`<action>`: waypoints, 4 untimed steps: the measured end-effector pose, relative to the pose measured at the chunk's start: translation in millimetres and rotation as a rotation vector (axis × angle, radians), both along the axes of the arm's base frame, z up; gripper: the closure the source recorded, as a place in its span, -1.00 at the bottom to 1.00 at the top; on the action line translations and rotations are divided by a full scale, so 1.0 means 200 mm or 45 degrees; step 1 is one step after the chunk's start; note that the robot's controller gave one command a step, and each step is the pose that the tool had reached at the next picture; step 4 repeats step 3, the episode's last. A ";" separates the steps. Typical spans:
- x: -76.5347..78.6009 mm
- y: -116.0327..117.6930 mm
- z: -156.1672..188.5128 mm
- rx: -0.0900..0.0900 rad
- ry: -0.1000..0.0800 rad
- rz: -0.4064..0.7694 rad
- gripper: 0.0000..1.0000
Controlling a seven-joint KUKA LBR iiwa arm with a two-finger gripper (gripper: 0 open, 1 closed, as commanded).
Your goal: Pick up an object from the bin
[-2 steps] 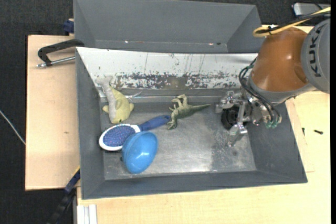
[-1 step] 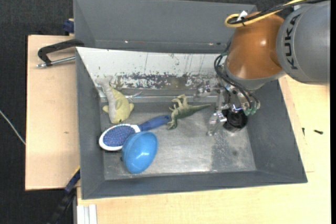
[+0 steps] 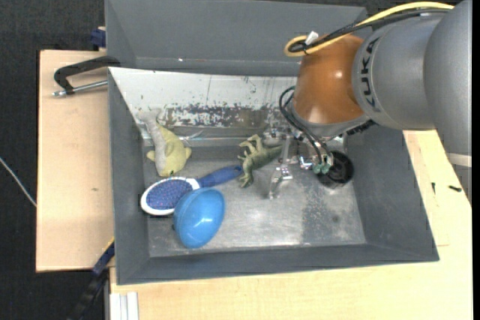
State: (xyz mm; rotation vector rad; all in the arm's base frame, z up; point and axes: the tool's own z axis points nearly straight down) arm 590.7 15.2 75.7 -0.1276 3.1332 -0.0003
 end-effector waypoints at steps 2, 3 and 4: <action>-0.18 0.21 0.00 -0.003 -0.015 0.076 1.00; -0.17 0.25 0.71 0.001 -0.011 0.215 1.00; -0.17 0.25 0.71 0.001 -0.011 0.215 1.00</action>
Offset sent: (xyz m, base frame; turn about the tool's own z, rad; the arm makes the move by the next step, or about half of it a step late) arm 0.0000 0.0000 0.0000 0.0000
